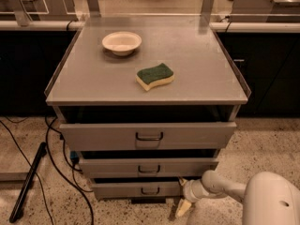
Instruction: Open bottom drawer
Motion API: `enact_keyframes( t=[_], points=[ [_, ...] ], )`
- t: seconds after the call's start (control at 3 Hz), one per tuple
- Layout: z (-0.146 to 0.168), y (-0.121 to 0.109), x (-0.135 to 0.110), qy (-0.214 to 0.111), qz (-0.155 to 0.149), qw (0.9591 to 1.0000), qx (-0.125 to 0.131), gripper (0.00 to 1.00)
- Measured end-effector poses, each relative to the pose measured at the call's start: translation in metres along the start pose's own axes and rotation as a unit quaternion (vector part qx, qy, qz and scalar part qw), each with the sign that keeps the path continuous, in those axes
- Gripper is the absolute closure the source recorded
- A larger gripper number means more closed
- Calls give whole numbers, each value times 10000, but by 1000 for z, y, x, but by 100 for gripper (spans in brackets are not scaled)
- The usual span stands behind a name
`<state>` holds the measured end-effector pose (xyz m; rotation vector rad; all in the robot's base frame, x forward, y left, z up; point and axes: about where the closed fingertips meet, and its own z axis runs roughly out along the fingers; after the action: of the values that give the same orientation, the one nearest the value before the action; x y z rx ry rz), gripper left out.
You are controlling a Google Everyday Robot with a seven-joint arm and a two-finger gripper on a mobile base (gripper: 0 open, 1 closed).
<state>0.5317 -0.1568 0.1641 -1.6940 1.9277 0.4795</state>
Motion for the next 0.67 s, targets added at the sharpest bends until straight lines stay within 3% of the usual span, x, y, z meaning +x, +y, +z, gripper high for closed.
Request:
enact_keyframes(
  t=[0.67],
  points=[
    [-1, 16, -3, 142, 168, 9984, -521, 0]
  ],
)
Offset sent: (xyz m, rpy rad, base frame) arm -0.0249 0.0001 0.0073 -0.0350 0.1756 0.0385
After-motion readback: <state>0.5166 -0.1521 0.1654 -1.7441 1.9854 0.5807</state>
